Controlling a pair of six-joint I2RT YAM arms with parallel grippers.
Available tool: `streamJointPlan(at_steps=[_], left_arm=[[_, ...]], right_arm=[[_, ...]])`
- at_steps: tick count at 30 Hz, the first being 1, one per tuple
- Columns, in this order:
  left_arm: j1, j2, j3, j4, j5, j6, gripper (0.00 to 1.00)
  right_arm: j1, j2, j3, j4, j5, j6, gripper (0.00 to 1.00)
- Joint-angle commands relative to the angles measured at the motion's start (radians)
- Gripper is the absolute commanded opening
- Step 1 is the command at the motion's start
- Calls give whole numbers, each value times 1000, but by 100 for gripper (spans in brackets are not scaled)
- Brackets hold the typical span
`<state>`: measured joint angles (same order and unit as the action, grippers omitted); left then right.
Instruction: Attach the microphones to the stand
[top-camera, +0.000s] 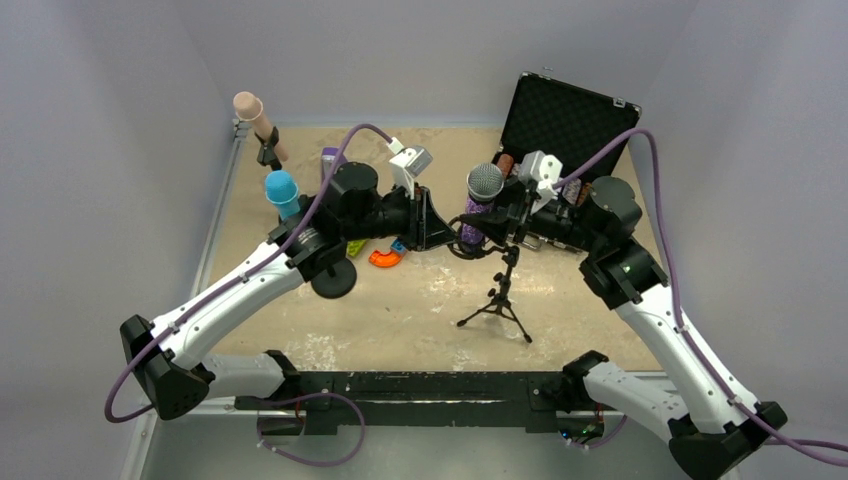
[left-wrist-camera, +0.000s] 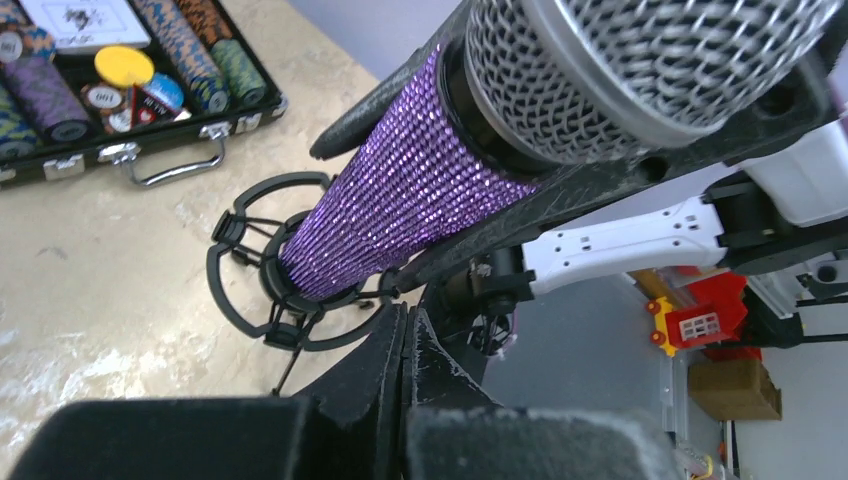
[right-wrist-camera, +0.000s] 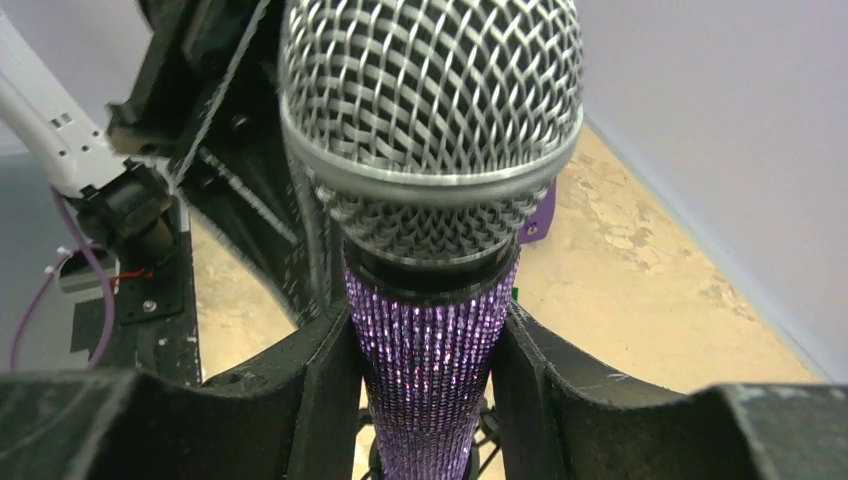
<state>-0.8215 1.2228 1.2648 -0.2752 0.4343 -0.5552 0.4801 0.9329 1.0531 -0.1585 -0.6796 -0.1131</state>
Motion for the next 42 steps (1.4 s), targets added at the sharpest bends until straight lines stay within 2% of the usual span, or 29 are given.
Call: streamJointPlan(at_steps=[1, 4, 9, 13, 14, 16, 21, 30, 38, 42], left_arm=[[0, -27, 40, 68, 50, 19, 0], [3, -22, 38, 62, 46, 17, 0], [10, -28, 24, 41, 4, 1, 0], [22, -37, -35, 51, -21, -53, 38], [22, -38, -56, 69, -20, -71, 45], [22, -32, -92, 113, -5, -110, 51], [22, 1, -142, 192, 1, -186, 52], [23, 102, -144, 233, -25, -274, 53], [35, 109, -192, 259, -96, -341, 55], [39, 135, -207, 332, -81, -396, 50]], right_arm=[[-15, -37, 39, -302, -37, -75, 0], [-16, -21, 106, -347, -24, -78, 0], [-17, -28, 61, -325, -4, -67, 0], [-43, -44, 62, -306, -39, -39, 0], [-55, -44, 68, -304, -53, -34, 0], [-76, -43, 80, -298, -96, -24, 0], [-96, -39, 105, -277, -177, -1, 0], [-110, -37, 112, -267, -187, 6, 0], [-116, -43, 102, -259, -199, 12, 0], [-120, -45, 97, -251, -207, 18, 0]])
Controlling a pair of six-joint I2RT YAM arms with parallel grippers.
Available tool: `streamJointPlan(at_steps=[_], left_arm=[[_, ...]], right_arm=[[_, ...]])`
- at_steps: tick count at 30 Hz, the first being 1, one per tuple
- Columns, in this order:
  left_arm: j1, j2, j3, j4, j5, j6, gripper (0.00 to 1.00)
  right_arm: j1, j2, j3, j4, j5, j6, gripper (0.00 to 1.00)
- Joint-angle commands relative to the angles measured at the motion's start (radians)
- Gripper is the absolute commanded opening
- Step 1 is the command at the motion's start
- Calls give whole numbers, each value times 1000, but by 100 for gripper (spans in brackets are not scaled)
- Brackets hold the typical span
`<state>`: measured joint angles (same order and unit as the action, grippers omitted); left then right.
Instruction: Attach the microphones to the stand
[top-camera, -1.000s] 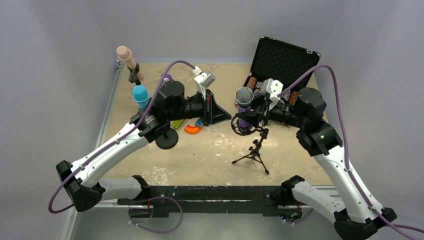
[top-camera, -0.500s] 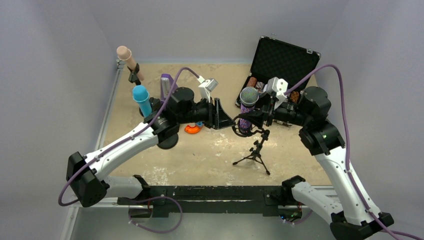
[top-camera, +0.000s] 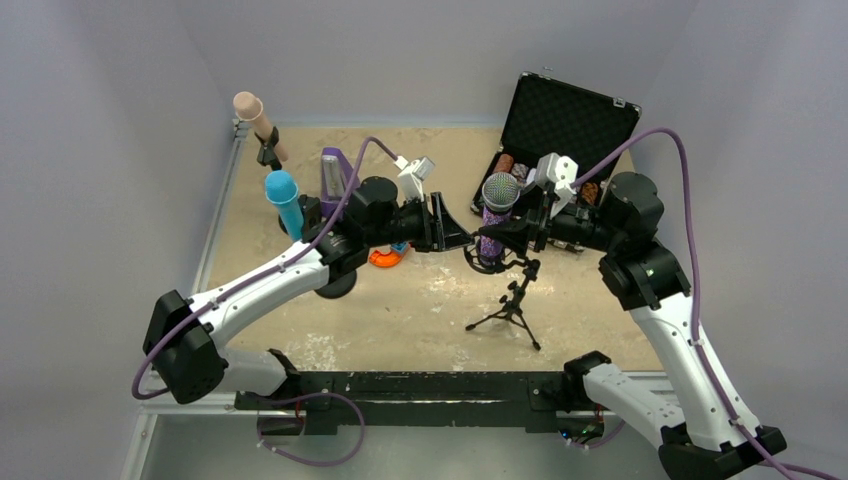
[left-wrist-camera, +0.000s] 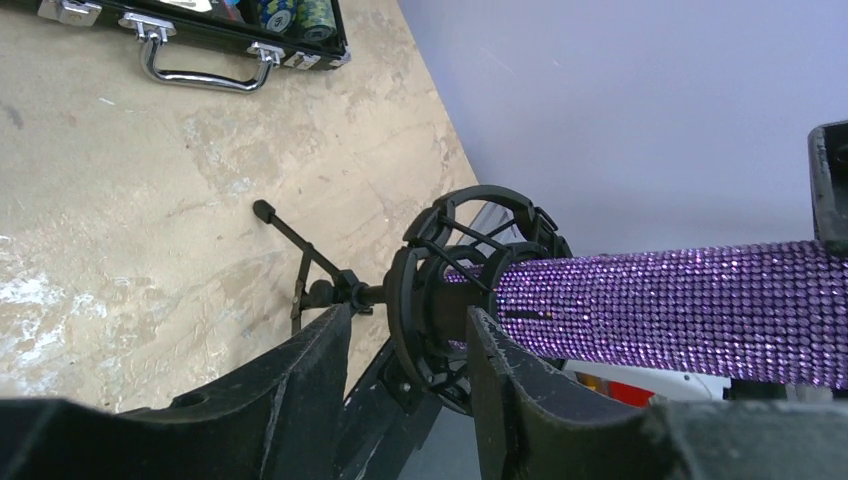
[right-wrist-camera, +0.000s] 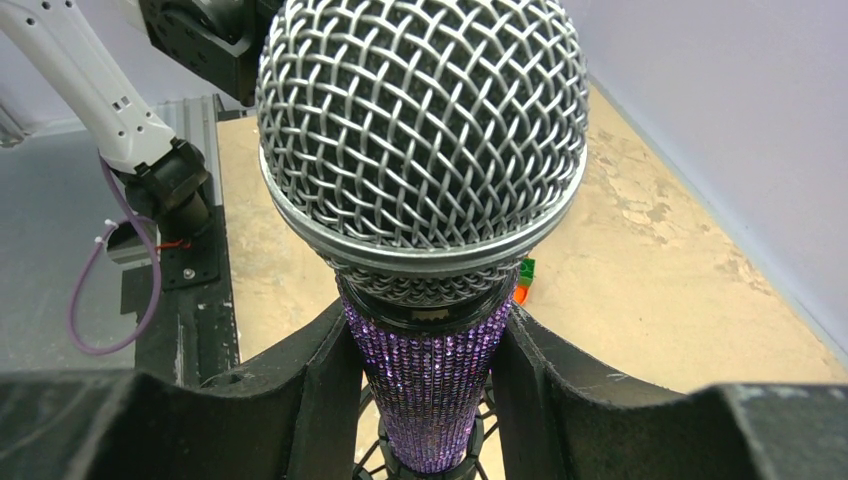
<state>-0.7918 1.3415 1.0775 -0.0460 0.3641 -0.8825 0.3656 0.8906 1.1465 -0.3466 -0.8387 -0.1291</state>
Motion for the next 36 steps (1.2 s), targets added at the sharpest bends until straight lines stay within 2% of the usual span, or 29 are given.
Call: streamJointPlan(at_steps=[1, 5, 9, 11, 13, 16, 25, 31, 36], left_arm=[[9, 26, -21, 117, -1, -80, 49], [9, 59, -21, 178, 38, -117, 43], [10, 90, -14, 251, 107, -162, 28], [11, 106, -17, 297, 145, -193, 19], [12, 116, -20, 344, 180, -221, 0], [19, 100, -22, 368, 196, -223, 0], [29, -12, 75, 254, 144, -51, 0], [28, -3, 175, 183, 147, 33, 0], [27, 2, 238, 54, 115, 133, 0]], right_arm=[[-6, -2, 4, -64, -48, 34, 0], [-9, -6, 3, -65, -55, 36, 0], [-10, -8, -3, -60, -60, 37, 0], [-11, -8, -7, -57, -62, 40, 0], [-14, -10, -12, -54, -57, 40, 0], [-18, -7, -13, -74, -9, 13, 0], [-36, 16, 32, -264, 81, -178, 0], [-61, 74, 159, -284, -8, -81, 0], [-60, 153, 309, -326, -45, -25, 0]])
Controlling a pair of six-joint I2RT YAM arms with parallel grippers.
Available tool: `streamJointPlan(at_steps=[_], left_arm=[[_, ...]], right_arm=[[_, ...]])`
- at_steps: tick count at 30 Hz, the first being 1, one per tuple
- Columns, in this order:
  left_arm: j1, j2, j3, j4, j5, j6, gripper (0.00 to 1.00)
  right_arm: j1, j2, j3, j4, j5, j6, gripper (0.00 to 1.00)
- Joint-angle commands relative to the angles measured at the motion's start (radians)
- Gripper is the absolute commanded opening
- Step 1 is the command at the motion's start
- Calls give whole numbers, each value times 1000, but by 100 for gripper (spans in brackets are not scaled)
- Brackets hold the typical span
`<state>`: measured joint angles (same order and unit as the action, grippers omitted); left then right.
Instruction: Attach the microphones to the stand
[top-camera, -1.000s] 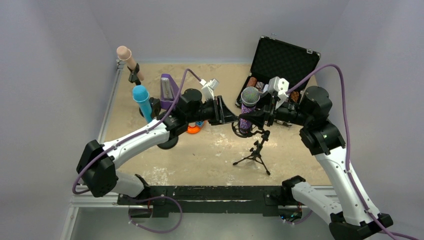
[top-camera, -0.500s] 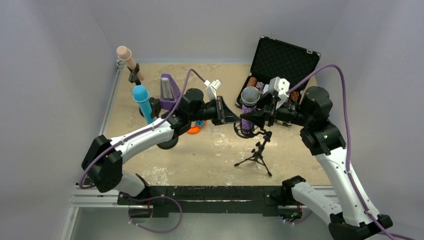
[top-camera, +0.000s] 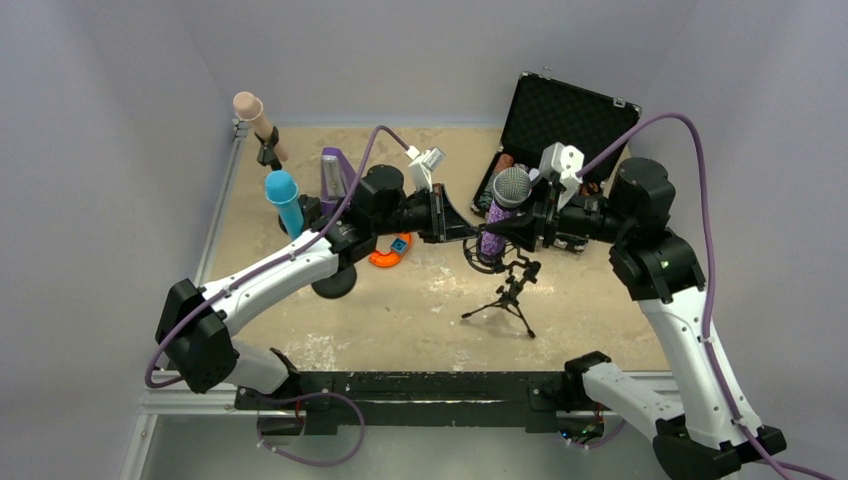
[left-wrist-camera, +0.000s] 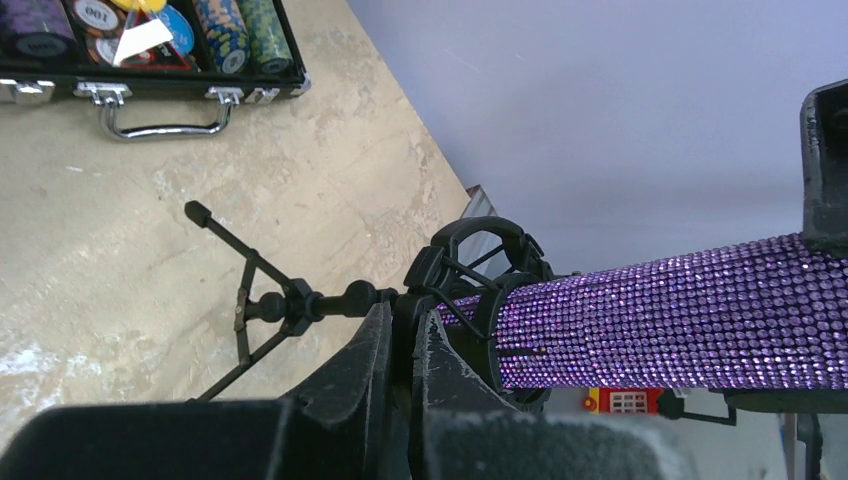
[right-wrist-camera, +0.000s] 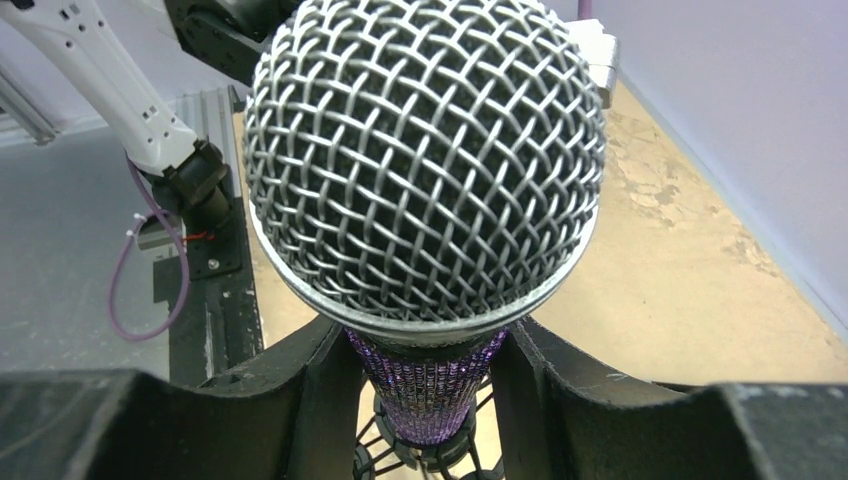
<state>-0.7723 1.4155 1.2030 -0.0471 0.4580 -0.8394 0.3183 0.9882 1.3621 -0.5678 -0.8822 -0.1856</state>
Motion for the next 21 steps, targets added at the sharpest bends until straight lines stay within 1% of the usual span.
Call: streamJointPlan(at_steps=[1, 3, 7, 13, 17, 21], left_arm=[[8, -73, 123, 31, 16, 107, 0], [8, -73, 143, -35, -1, 146, 0], [8, -61, 173, -99, -19, 194, 0], [8, -30, 224, -157, -31, 243, 0], [7, -23, 253, -175, -26, 265, 0], [5, -21, 274, -176, -9, 292, 0]], right_arm=[[-13, 60, 111, -104, 1, 35, 0], [-13, 68, 151, -113, 10, 31, 0], [-12, 86, 187, -145, 20, 19, 0], [10, 115, 245, -172, 20, 15, 0], [30, 142, 248, -190, 45, 7, 0], [64, 176, 212, -188, 95, 13, 0]])
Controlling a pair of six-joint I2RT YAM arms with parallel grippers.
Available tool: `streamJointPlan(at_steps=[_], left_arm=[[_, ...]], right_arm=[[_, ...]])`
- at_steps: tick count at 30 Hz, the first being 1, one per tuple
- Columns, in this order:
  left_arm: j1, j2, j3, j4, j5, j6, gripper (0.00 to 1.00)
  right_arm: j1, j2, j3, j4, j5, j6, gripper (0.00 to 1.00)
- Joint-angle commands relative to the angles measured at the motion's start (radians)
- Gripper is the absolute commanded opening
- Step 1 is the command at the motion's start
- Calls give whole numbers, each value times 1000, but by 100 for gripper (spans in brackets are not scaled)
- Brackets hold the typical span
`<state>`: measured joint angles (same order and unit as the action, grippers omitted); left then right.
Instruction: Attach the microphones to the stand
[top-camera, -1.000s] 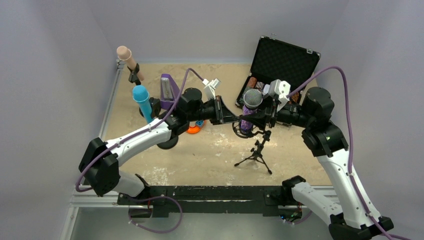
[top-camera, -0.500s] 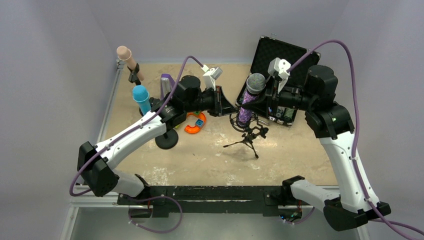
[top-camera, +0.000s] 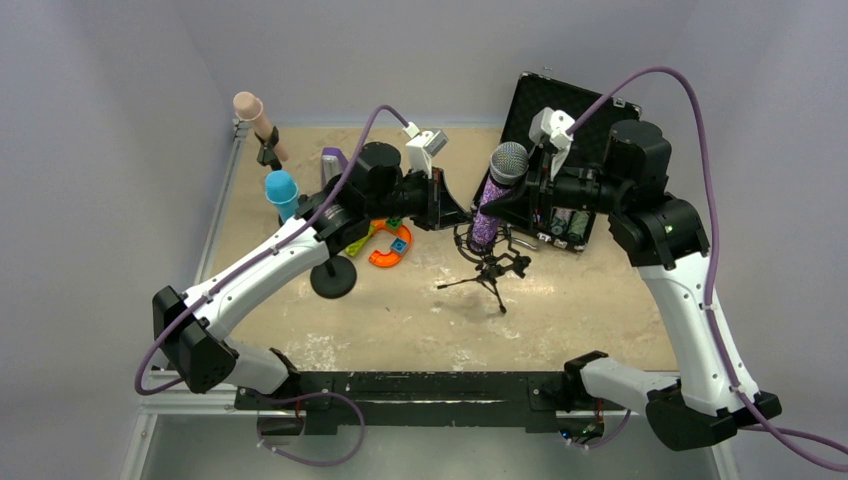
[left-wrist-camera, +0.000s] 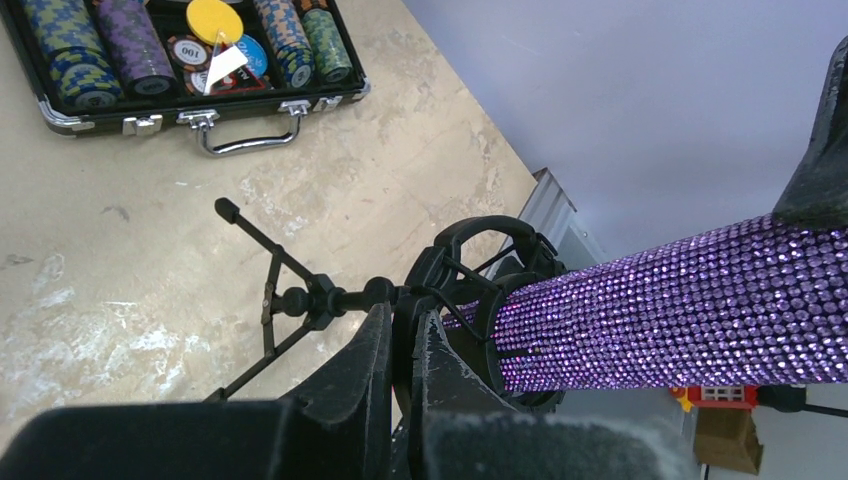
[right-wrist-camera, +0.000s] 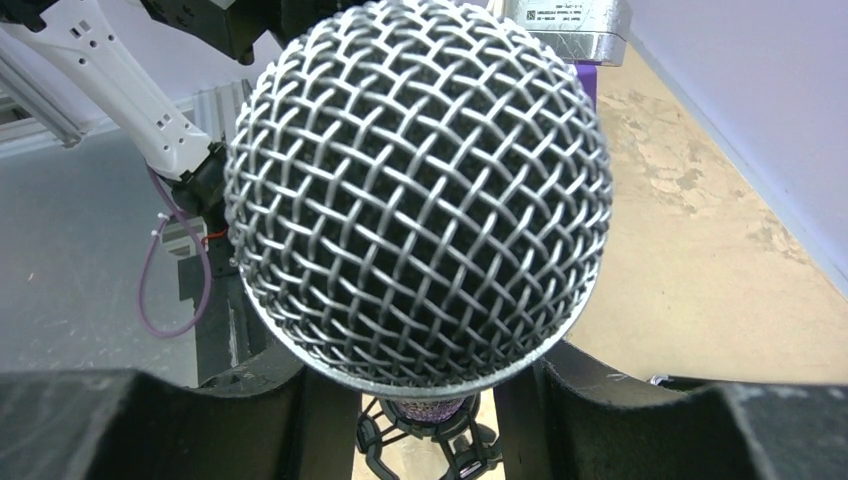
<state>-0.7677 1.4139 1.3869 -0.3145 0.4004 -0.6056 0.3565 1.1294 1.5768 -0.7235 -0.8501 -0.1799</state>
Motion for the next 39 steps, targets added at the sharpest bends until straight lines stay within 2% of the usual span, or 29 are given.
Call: streamJointPlan(at_steps=[1, 9, 16, 21, 29, 33, 36, 39], left_arm=[[0, -20, 96, 93, 54, 65, 0], [-7, -17, 127, 99, 73, 81, 0], [-7, 3, 150, 64, 59, 91, 0], [-7, 8, 144, 69, 61, 90, 0], [-8, 7, 154, 77, 72, 87, 0], [-12, 5, 157, 77, 76, 87, 0], [-12, -21, 145, 89, 69, 86, 0], [-12, -45, 133, 95, 56, 84, 0]], right_arm=[[29, 44, -21, -23, 73, 12, 0], [64, 106, -138, 30, 114, -20, 0], [156, 72, -12, -29, 63, -106, 0], [169, 84, 94, -73, 66, -112, 0], [188, 161, 109, -56, 181, -36, 0], [188, 156, 92, 14, 163, 14, 0], [187, 149, 77, -9, 241, -1, 0], [188, 104, -5, 11, 387, 9, 0]])
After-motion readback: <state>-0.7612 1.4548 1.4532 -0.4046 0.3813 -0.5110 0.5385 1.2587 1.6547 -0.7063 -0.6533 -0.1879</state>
